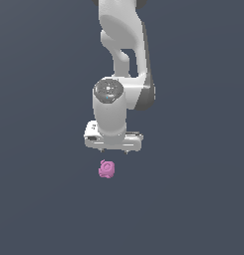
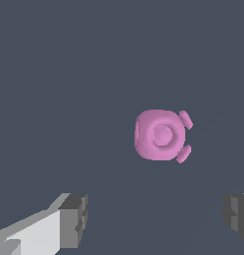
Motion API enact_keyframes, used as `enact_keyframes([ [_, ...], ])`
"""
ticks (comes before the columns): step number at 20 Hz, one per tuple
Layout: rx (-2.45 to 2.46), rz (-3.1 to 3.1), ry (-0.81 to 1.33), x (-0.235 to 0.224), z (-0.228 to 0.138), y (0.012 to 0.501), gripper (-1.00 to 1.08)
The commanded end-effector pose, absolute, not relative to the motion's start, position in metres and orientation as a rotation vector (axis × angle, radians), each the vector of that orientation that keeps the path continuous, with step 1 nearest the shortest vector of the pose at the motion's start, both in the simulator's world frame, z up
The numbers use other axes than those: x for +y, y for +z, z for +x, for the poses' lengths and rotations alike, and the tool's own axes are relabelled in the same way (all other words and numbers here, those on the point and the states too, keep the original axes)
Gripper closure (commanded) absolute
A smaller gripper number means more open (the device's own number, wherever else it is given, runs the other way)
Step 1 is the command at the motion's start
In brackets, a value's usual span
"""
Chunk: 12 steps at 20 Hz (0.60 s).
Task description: Pick up the object and move it to a goal position.
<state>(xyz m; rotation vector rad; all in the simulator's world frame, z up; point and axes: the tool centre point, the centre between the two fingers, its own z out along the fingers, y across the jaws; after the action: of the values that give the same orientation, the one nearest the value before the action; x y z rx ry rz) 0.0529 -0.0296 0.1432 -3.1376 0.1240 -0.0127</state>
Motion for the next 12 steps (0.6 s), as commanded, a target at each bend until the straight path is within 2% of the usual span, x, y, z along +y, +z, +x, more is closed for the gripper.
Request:
enact_keyframes([
  [1,0.148,-3.137,-0.009,-0.039,0.063,0.130,-0.92],
  [12,0.207,-3.135,-0.001,-0.063,0.086,0.093,-0.92],
])
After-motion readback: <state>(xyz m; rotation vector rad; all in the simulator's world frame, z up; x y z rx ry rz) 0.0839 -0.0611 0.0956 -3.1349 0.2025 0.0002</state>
